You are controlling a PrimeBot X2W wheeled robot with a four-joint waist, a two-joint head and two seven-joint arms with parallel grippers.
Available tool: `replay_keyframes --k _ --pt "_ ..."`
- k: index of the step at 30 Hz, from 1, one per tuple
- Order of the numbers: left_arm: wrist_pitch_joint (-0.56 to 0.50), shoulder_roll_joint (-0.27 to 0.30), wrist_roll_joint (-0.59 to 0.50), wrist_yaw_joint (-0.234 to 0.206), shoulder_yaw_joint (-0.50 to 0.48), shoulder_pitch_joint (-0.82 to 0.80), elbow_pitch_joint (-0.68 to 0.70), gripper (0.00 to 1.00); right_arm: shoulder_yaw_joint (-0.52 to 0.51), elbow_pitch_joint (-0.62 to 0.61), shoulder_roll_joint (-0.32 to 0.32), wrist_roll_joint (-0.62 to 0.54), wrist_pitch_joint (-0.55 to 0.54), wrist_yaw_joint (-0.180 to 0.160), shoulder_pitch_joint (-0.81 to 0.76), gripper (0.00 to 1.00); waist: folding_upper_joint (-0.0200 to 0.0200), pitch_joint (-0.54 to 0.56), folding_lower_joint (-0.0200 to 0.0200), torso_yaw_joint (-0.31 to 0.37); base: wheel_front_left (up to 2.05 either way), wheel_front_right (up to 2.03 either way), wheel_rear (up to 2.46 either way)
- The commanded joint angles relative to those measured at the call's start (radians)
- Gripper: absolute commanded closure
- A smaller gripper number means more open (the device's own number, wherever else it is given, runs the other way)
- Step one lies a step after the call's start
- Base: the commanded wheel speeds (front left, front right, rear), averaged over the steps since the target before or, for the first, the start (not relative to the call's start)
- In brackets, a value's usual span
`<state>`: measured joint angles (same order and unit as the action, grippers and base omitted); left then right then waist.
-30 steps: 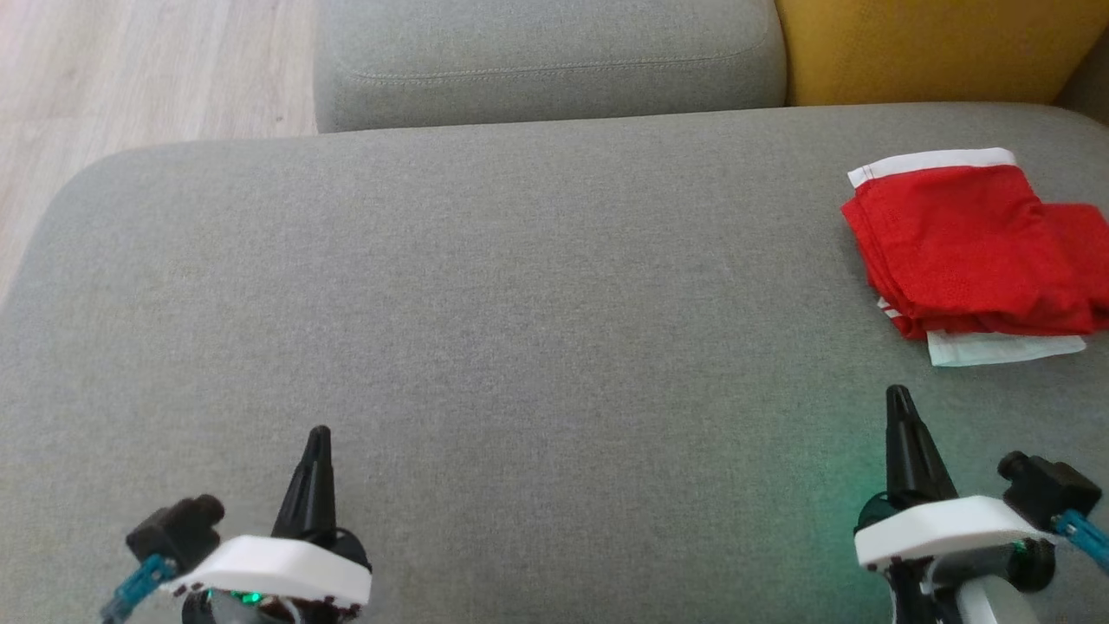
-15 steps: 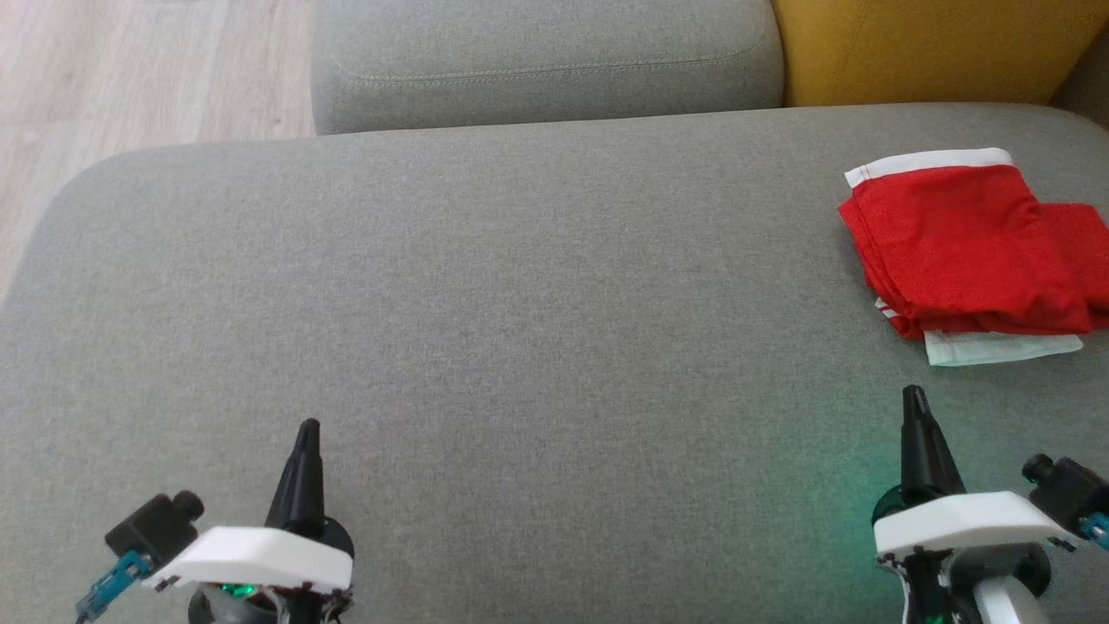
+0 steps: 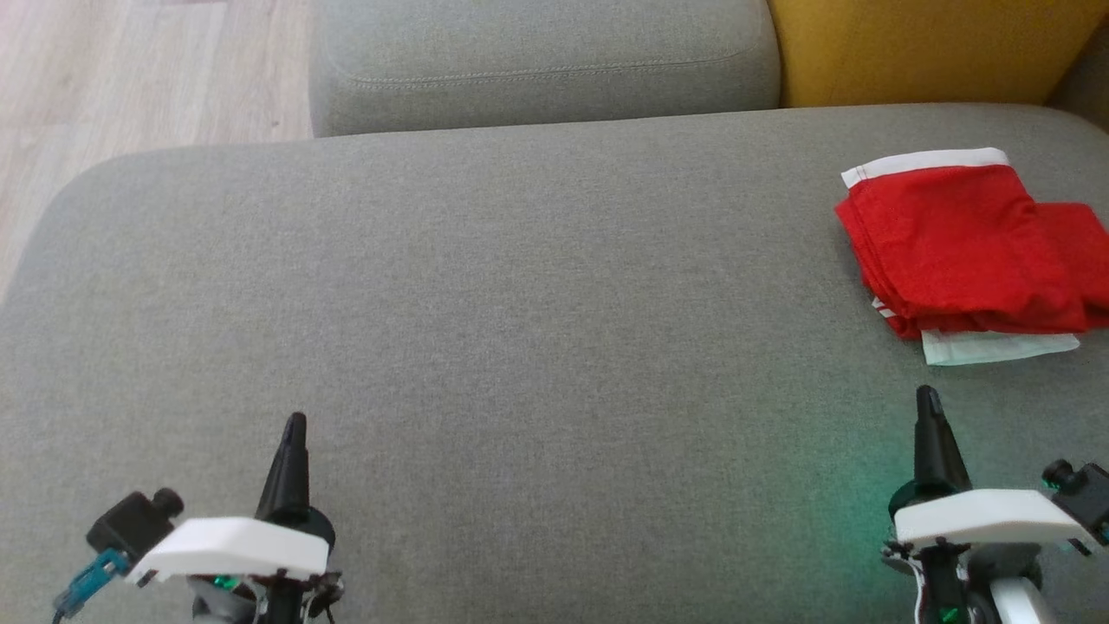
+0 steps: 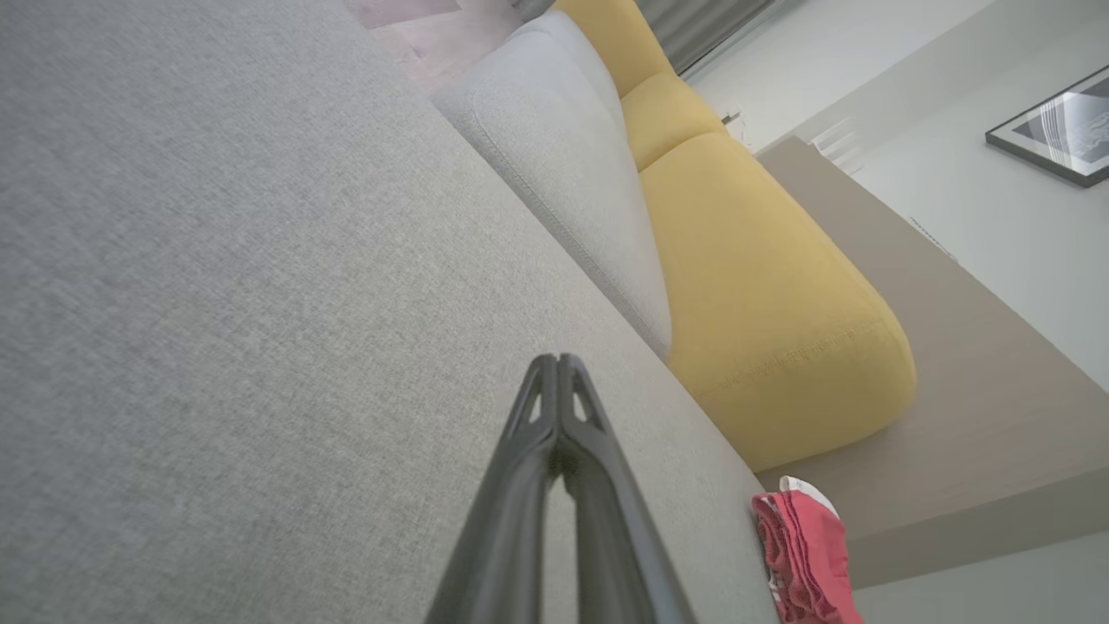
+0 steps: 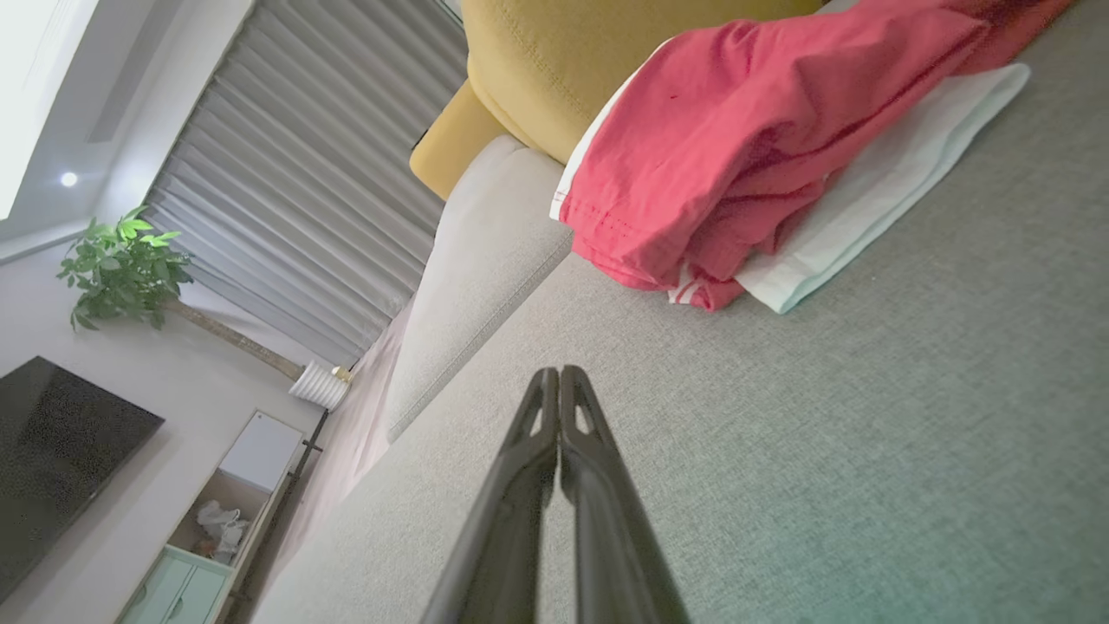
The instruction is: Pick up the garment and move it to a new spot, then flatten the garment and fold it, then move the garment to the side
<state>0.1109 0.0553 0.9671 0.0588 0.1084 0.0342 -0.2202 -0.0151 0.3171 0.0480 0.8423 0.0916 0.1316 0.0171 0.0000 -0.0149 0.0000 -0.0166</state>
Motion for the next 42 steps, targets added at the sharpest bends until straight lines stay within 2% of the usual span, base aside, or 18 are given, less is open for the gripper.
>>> replay_keyframes --k 1,42 --pt "-0.007 0.014 0.025 0.008 -0.032 -0.055 0.029 1.00 0.001 -0.039 0.011 0.031 -0.006 0.000 0.060 1.00 0.0000 0.000 0.0000 0.000 0.00 0.00 0.00" --pt "-0.123 0.018 0.420 0.047 -0.128 -0.106 -0.003 1.00 -0.052 -0.060 0.012 0.488 -0.122 -0.001 0.078 1.00 0.0000 0.007 0.0000 0.010 0.00 0.00 0.00"
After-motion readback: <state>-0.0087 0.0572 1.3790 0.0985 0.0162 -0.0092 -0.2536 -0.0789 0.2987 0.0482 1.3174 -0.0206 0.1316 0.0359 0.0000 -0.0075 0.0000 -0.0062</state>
